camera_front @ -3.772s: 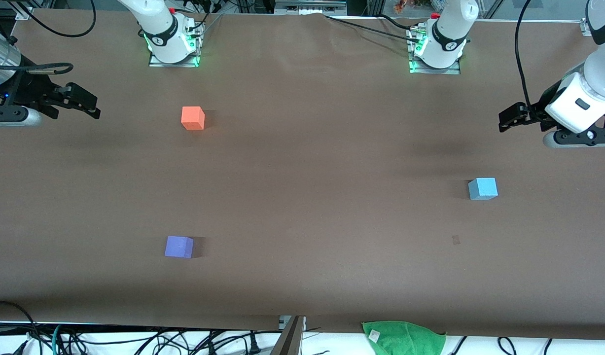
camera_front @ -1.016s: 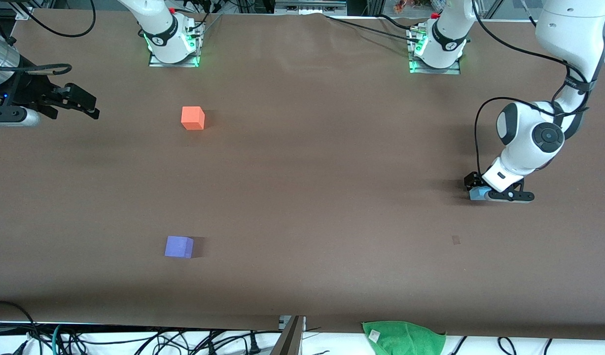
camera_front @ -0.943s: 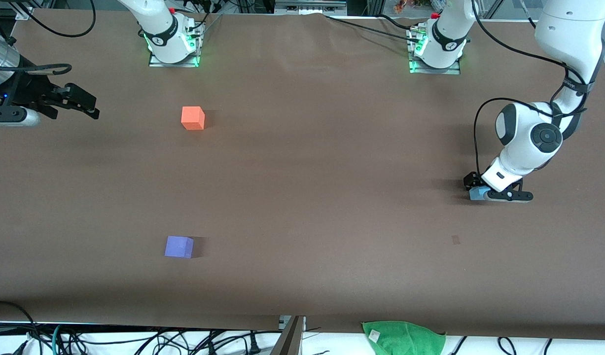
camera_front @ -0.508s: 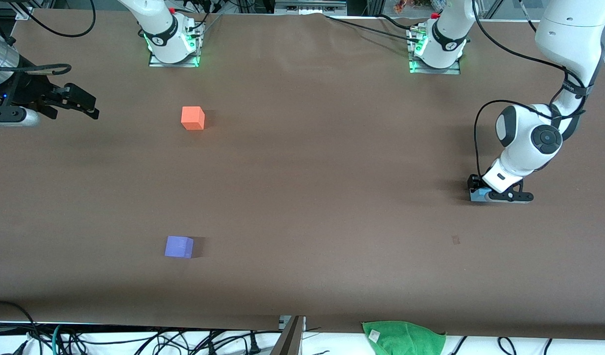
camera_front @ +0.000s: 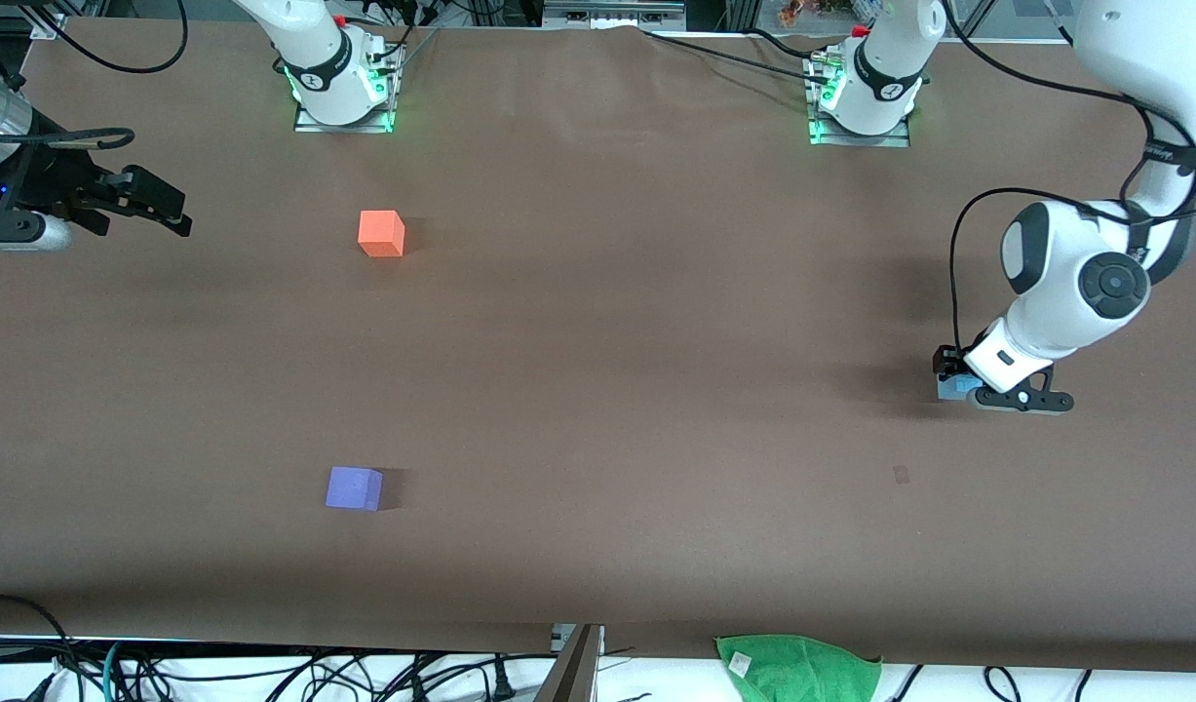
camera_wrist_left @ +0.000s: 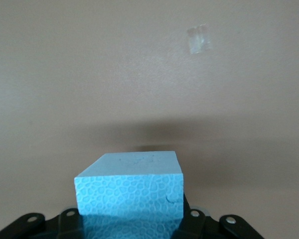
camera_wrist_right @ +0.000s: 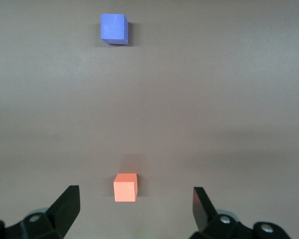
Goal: Place blue block between orange and purple blocks
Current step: 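Carry the blue cube with the left gripper toward the table middle, then set down the cube with the left gripper while the right gripper approaches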
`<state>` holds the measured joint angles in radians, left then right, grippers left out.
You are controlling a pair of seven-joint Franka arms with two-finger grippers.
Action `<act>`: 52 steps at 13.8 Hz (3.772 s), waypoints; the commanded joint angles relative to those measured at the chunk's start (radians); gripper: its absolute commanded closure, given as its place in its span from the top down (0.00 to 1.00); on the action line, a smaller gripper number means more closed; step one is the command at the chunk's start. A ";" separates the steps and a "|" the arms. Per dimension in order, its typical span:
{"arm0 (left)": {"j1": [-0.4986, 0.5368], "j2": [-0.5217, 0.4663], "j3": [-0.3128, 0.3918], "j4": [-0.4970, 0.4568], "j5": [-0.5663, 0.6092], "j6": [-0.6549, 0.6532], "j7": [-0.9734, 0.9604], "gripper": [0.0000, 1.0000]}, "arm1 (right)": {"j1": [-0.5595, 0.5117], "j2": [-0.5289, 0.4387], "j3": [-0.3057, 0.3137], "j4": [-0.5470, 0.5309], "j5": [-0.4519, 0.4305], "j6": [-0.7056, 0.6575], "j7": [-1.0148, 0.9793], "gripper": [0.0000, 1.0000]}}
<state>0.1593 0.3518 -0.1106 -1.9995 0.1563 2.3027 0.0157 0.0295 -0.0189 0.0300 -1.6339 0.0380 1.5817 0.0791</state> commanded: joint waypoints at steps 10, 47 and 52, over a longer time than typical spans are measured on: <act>-0.205 0.108 -0.248 0.350 0.000 -0.376 -0.489 0.40 | -0.010 0.025 0.001 0.025 -0.010 0.000 0.005 1.00; -0.154 -0.099 -0.192 0.610 0.013 -0.725 -0.437 1.00 | 0.333 0.384 0.021 0.080 0.068 0.295 0.560 1.00; -0.021 -0.128 -0.169 0.595 -0.064 -0.767 -0.142 1.00 | 0.562 0.646 0.018 0.187 0.053 0.596 0.890 1.00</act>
<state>0.1111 0.2556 -0.2875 -1.3686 0.1444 1.5334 -0.2182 0.5442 0.5131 0.0611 -1.5512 0.0972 2.1363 0.9069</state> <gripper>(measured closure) 0.000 0.000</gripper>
